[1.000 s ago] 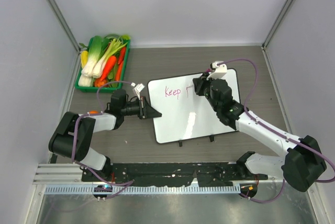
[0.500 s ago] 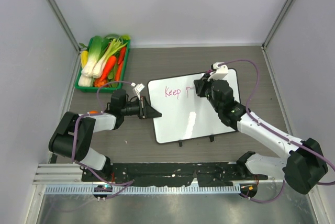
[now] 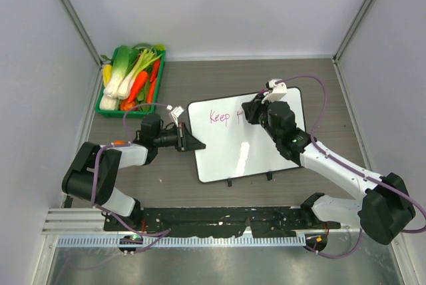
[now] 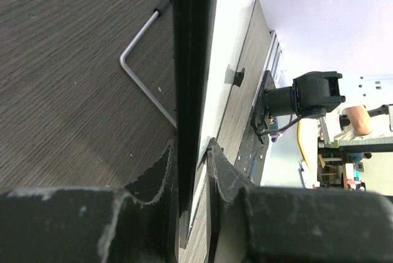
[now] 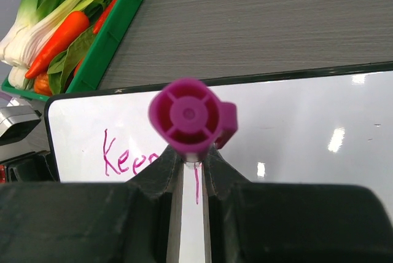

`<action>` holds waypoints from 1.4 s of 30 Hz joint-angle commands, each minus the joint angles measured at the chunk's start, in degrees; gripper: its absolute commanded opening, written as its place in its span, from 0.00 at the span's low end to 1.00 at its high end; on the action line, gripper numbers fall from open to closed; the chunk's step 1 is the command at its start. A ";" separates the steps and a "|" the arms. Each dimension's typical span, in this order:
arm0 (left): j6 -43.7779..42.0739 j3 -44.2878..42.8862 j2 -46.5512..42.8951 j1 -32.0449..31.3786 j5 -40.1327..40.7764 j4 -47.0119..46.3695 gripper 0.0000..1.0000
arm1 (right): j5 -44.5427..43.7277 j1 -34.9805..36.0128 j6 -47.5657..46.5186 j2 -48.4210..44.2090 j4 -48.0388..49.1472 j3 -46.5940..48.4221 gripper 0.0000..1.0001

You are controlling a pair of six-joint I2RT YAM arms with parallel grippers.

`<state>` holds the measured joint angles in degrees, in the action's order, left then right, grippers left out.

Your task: Write a sentence on the whiteboard

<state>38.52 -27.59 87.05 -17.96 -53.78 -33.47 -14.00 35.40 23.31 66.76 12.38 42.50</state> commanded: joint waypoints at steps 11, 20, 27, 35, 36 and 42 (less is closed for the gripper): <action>-5.92 0.88 1.90 -1.12 9.75 7.37 0.00 | 2.92 -5.77 2.44 -6.82 2.38 -1.28 0.01; -6.00 0.88 1.90 -1.20 9.74 7.37 0.00 | 6.00 -7.01 2.88 -5.42 3.17 -0.75 0.01; -5.92 0.88 1.81 -1.20 9.66 7.37 0.00 | 6.79 -7.01 3.15 -3.92 3.96 -0.93 0.01; -5.92 0.96 1.81 -1.20 9.75 7.28 0.00 | 5.48 -7.10 3.14 -2.34 4.41 -1.28 0.01; -6.00 0.96 1.90 -1.20 9.75 7.37 0.00 | 5.30 -7.18 3.23 -2.25 4.32 -1.37 0.01; -5.92 0.88 1.90 -1.20 9.66 7.46 0.00 | 5.12 -7.18 2.71 -1.99 3.44 -2.16 0.00</action>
<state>38.41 -27.64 87.05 -18.04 -53.80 -33.52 -7.88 28.38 25.91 64.66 13.61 40.88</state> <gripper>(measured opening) 0.177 0.180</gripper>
